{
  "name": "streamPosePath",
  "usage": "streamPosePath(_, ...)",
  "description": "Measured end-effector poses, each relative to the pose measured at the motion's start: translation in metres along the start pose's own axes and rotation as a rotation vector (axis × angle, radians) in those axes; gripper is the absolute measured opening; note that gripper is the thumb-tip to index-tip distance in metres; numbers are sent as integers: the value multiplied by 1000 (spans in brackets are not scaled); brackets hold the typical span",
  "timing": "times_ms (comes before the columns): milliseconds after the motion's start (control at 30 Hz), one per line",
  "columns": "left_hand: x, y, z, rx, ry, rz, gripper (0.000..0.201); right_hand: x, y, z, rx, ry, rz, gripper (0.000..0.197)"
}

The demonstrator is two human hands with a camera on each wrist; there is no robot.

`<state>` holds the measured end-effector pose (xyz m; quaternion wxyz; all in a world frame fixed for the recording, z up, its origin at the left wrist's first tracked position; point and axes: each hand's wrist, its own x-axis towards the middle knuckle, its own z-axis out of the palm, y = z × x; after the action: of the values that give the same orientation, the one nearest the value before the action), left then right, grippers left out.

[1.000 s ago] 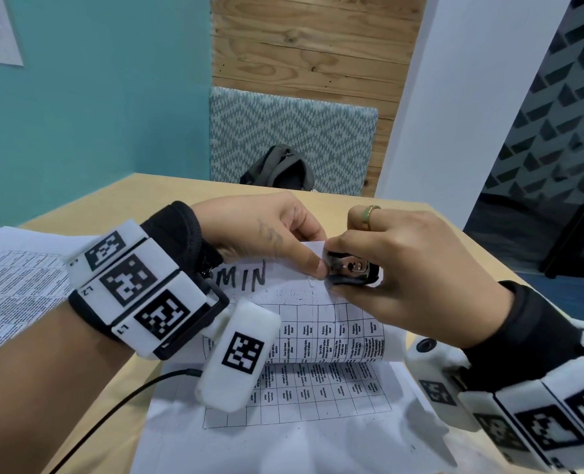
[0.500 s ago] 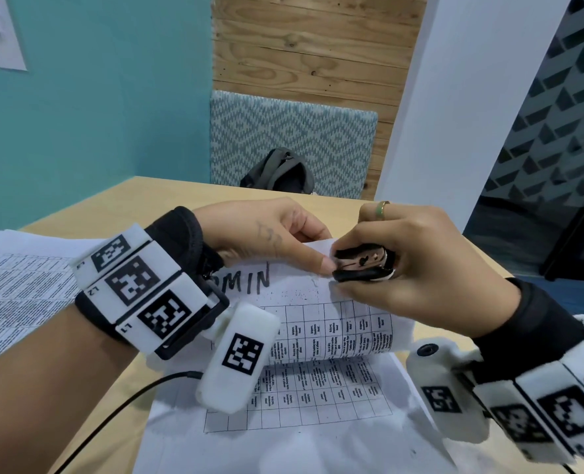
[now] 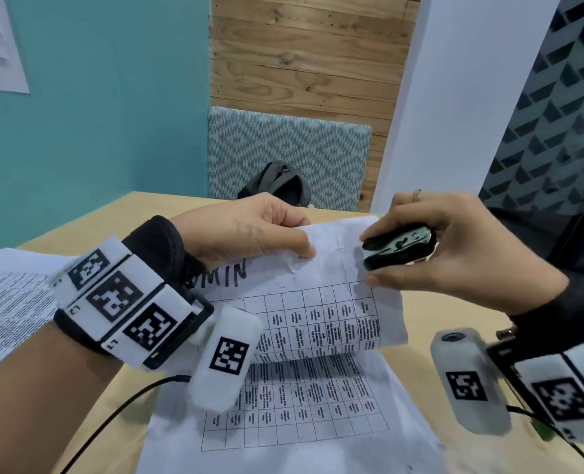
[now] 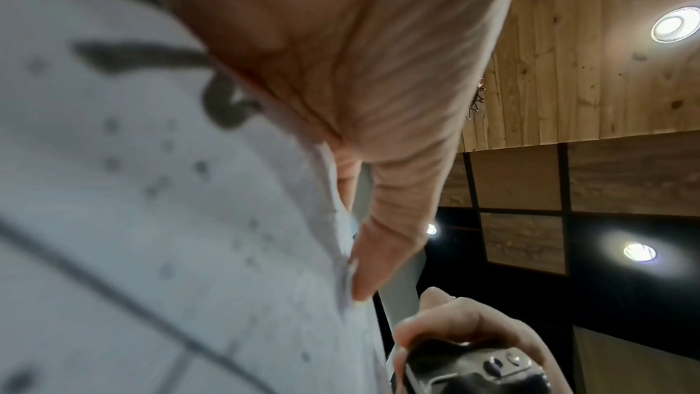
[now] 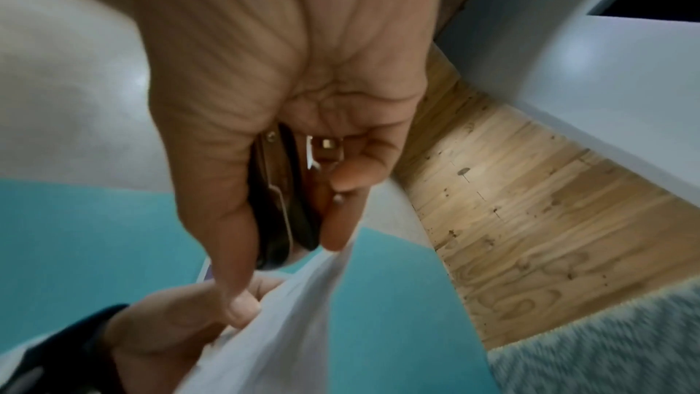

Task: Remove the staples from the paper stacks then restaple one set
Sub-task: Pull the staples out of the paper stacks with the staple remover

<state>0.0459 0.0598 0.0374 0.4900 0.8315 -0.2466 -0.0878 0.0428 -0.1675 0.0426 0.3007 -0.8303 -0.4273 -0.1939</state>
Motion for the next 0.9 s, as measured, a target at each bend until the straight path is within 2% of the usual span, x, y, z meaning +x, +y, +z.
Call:
streamPosePath(100,0,-2,0,-49,-33,-23,16,0,0,4,-141,23,-55,31)
streamPosePath(267,1,-2,4,-154,-64,-47,17,0,-2,13,-306,-59,-105,49)
streamPosePath(400,2,-3,5,-213,-122,-86,28,-1,-3,19,-319,-41,-172,44)
streamPosePath(467,3,-3,7,-246,-137,-93,25,-1,-3,20,-328,-37,-190,43)
streamPosePath(567,4,-4,8,-286,-128,-103,24,-1,-3,20,-334,-39,-205,43)
streamPosePath(767,5,-8,7,-344,-113,-142,37,0,-3,21,-336,-48,-214,43)
streamPosePath(900,6,-10,8,-360,-98,-152,36,0,-3,22,-355,-58,-218,41)
